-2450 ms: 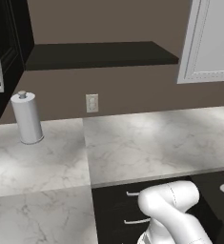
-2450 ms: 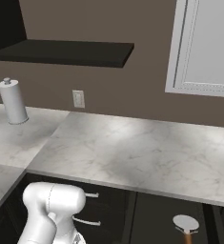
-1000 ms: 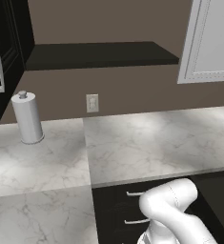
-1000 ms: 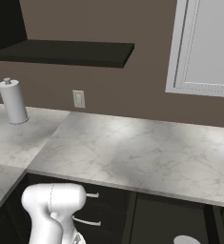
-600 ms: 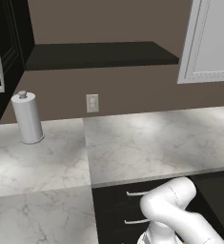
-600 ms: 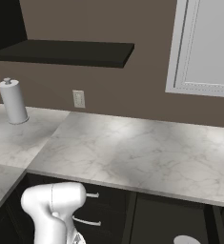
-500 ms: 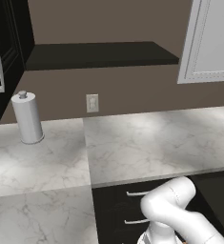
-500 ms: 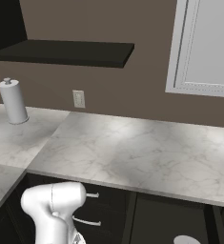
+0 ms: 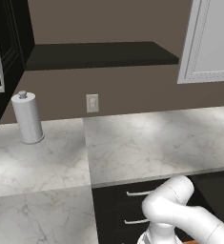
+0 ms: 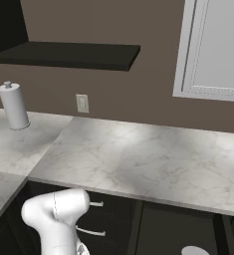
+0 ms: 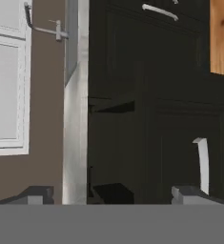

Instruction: Take the pizza cutter from the drawer on the right and place it on the dining counter for cutting.

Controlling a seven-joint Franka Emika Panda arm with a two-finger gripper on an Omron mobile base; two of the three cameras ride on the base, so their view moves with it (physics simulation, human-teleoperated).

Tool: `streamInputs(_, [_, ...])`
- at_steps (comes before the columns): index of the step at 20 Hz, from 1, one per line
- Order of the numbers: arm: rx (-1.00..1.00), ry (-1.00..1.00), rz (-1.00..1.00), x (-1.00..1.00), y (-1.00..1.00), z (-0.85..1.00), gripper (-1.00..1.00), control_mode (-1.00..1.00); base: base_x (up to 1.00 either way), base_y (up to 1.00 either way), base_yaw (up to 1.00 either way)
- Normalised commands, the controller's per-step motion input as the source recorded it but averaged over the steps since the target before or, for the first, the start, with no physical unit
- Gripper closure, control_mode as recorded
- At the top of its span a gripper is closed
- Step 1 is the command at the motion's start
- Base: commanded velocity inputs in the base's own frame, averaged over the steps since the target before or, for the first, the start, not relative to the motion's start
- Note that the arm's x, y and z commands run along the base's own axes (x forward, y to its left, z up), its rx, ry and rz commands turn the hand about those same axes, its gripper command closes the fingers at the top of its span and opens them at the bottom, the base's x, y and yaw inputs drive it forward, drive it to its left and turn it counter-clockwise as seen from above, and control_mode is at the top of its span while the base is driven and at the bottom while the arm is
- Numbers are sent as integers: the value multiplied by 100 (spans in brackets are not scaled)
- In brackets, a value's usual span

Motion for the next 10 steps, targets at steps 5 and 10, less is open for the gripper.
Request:
streamInputs(5, [1,10,0,0,-1,77,-100,-100,0,0,0])
streamInputs(10, [4,15,0,24,0,79,-100,-100,0,0,0])
